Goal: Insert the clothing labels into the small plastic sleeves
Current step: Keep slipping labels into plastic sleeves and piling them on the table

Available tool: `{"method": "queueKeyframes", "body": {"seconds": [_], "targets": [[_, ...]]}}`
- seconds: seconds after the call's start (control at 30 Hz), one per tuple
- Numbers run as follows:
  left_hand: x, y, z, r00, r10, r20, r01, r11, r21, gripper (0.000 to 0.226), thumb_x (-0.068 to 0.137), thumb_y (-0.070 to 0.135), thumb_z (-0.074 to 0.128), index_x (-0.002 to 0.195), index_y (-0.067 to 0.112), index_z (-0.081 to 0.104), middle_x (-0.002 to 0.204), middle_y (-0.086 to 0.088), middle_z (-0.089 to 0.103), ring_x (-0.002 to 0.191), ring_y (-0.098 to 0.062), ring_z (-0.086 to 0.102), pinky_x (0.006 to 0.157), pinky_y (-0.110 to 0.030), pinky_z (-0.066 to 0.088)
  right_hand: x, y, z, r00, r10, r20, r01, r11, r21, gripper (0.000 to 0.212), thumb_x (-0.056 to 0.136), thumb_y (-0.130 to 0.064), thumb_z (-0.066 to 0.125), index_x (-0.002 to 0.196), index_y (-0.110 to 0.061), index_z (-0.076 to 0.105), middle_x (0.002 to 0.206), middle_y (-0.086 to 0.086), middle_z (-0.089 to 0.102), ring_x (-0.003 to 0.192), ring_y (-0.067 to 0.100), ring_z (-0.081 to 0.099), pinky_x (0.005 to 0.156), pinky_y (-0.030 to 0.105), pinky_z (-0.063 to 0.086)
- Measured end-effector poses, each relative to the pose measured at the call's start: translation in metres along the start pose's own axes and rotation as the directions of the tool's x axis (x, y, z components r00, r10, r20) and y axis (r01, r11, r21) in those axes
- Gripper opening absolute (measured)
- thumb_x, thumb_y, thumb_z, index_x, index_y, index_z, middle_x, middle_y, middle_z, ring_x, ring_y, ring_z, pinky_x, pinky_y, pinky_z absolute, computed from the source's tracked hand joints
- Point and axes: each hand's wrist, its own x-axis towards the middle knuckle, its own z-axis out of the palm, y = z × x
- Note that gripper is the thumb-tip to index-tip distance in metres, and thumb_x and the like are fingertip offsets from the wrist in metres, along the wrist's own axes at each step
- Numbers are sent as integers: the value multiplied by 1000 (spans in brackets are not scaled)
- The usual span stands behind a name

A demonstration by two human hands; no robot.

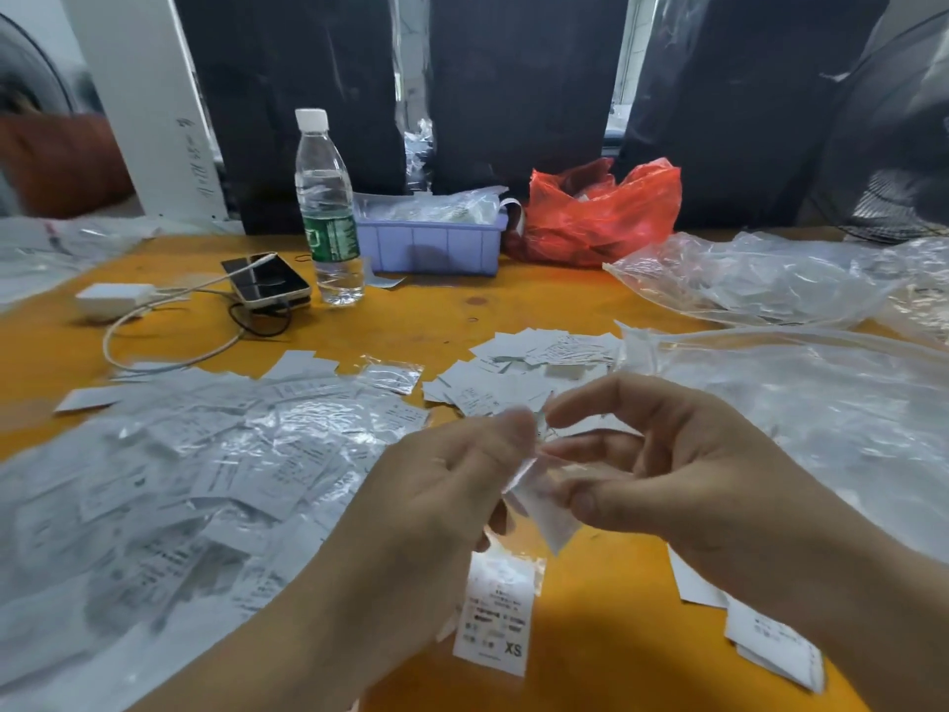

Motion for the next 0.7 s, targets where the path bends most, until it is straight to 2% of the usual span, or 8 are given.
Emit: {"method": "queueKeyframes", "body": {"seconds": [0.13, 0.27, 0.37, 0.5, 0.57, 0.63, 0.7], "targets": [[-2, 1, 4, 1000, 17, -15, -16, 997, 70, 41, 77, 62, 54, 83, 24, 68, 74, -14, 61, 71, -31, 59, 64, -49, 47, 3, 4, -1, 999, 0, -39, 2, 998, 57, 47, 55, 8, 71, 91, -23, 72, 96, 18, 73, 99, 24, 71, 77, 35, 59], [-1, 5, 4, 997, 56, -60, -55, 998, 24, 18, 80, 46, 59, 79, 31, 70, 72, -11, 63, 69, -31, 58, 61, -45, 46, 4, 6, 0, 999, 12, -45, -7, 996, 93, 53, 52, 10, 74, 93, -24, 73, 96, 13, 73, 91, 27, 72, 71, 30, 59], [-1, 5, 1, 992, 72, -99, -68, 997, 44, 17, 79, 47, 60, 79, 32, 69, 68, -7, 62, 67, -27, 59, 58, -41, 47, 4, 8, 1, 999, 7, -41, -5, 998, 69, 51, 53, 11, 74, 92, -23, 73, 97, 6, 72, 88, 26, 73, 68, 28, 57], [2, 4, -2, 991, 59, -120, -54, 998, 44, 18, 79, 45, 58, 81, 32, 69, 68, -3, 64, 65, -25, 60, 60, -44, 49, 3, 8, -1, 999, 11, -42, -9, 999, 38, 49, 51, 8, 78, 91, -21, 74, 98, 9, 70, 87, 24, 73, 65, 29, 57], [3, 3, -3, 992, 52, -111, -48, 998, 36, 18, 80, 42, 56, 82, 31, 70, 67, -3, 64, 63, -20, 61, 59, -40, 50, 3, 8, -1, 1000, 23, -16, -23, 1000, 9, 46, 53, 3, 80, 92, -21, 74, 98, 10, 71, 86, 25, 72, 64, 30, 57], [3, 2, -2, 993, 59, -101, -55, 998, 38, 18, 81, 42, 56, 82, 30, 70, 67, -4, 64, 64, -24, 61, 60, -43, 51, 2, 8, 0, 998, 44, 49, -42, 999, -29, 38, 59, -6, 81, 94, -20, 74, 99, 13, 71, 83, 27, 70, 63, 31, 56], [2, 3, -2, 993, 71, -96, -68, 997, 41, 19, 83, 44, 57, 81, 29, 69, 68, -8, 64, 66, -31, 60, 61, -48, 49, 1, 6, 1, 994, 50, 100, -43, 997, -66, 33, 62, -18, 82, 95, -19, 74, 92, 9, 72, 73, 21, 67, 61, 28, 54]]}}
